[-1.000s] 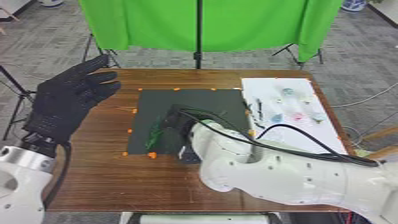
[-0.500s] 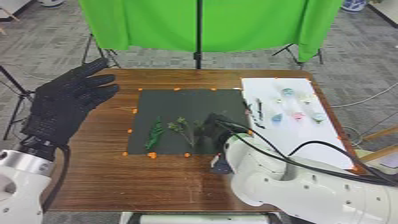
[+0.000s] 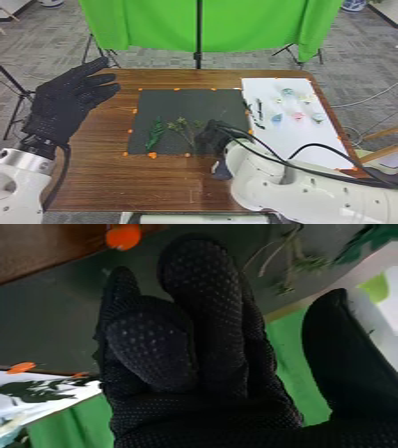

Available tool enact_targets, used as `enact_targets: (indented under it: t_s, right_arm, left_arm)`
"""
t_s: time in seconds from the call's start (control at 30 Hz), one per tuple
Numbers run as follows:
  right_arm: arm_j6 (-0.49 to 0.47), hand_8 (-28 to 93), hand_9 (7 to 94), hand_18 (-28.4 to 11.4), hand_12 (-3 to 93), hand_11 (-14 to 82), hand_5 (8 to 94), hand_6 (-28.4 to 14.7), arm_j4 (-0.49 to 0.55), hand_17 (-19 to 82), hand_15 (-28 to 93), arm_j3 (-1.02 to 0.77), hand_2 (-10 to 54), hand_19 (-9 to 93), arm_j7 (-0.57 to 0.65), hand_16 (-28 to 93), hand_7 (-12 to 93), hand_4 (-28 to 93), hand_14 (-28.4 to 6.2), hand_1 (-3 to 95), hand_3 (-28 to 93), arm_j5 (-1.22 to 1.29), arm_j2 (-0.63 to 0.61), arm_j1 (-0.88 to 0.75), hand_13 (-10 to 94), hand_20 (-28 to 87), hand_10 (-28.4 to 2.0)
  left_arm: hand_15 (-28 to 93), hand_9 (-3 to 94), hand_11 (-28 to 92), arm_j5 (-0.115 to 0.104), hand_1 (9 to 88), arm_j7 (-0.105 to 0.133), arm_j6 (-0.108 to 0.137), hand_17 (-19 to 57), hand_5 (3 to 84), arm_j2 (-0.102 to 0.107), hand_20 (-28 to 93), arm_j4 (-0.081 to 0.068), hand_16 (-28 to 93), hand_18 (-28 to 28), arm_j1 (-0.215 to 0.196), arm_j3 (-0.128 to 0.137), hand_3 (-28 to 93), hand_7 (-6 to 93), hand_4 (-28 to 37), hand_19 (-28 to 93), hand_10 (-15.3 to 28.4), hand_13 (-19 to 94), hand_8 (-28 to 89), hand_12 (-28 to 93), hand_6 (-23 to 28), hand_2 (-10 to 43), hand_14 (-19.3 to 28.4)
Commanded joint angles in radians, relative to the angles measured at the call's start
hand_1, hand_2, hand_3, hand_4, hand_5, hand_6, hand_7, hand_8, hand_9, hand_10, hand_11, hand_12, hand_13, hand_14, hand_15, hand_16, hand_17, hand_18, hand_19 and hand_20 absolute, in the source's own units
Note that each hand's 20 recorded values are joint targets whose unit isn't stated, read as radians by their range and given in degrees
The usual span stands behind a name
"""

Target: Arrange flowers

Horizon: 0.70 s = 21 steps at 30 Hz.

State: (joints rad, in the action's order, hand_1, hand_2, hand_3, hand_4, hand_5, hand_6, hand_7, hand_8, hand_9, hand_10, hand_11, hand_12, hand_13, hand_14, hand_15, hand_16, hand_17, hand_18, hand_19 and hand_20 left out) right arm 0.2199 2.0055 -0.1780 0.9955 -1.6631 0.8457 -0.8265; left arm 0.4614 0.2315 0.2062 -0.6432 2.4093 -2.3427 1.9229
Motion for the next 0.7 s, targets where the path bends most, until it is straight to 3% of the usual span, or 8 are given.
enact_targets:
  t_s: [0.03,0.43,0.53,0.6,0.7]
  right_arm:
    - [-0.017,-12,93.7,-25.9,18.1,37.0,63.9,-2.4,0.029,33,70,0.024,13.1,93,-0.027,17,11,-22,-12.8,20.7,74,-0.01,0.029,-0.01,85,-1,-13.7]
    - [-0.044,-12,93.7,-25.9,18.2,36.7,64.0,-2.4,0.036,33,70,0.043,13.1,93,-0.027,17,11,-21,-12.8,20.9,74,-0.024,0.054,0.017,85,-2,-13.8]
    - [-0.011,-12,93.7,-26.1,18.1,37.0,65.0,-2.3,0.041,33,70,0.073,13.0,93,0.011,17,11,-21,-12.6,20.6,74,-0.088,0.049,0.029,85,-2,-13.8]
    - [-0.048,-12,93.7,-26.1,17.9,37.9,66.3,-2.6,0.05,34,69,0.028,12.9,93,0.034,16,11,-21,-12.2,20.5,74,-0.163,0.045,-0.02,86,-2,-13.7]
    - [-0.036,-12,93.7,-26.0,16.0,42.1,72.2,-3.5,0.076,37,68,0.034,12.7,93,0.053,17,11,-21,-11.5,20.5,73,-0.225,0.012,-0.016,89,0,-13.1]
  left_arm:
    - [52,29.9,30,-0.001,22.5,-0.005,-0.002,-11.1,35.9,-0.007,8,-0.006,-11,24.3,-0.005,-0.004,77,14.7,-27.0,54,20.8,22,-10,10,10.4,8.7,27.6]
    - [52,29.9,30,-0.007,22.5,0.005,0.003,-11.1,35.9,0.002,8,-0.011,-11,24.3,-0.007,-0.006,77,14.7,-27.0,54,20.9,22,-10,10,10.5,8.7,27.6]
    - [52,29.9,30,-0.003,22.5,-0.009,-0.001,-11.1,35.9,-0.006,8,-0.008,-11,24.3,-0.009,-0.004,77,14.7,-27.1,54,20.9,22,-10,10,10.4,8.7,27.6]
    - [52,29.9,30,-0.004,22.4,-0.018,0.005,-11.1,35.9,-0.012,8,-0.004,-11,24.3,-0.02,0.005,77,14.7,-27.0,54,20.9,22,-10,10,10.5,8.7,27.6]
    - [52,29.9,30,-0.004,22.4,-0.026,0.012,-11.1,35.8,-0.022,8,0.001,-11,24.3,-0.032,0.011,77,14.7,-27.0,54,20.8,22,-10,10,10.4,8.7,27.6]
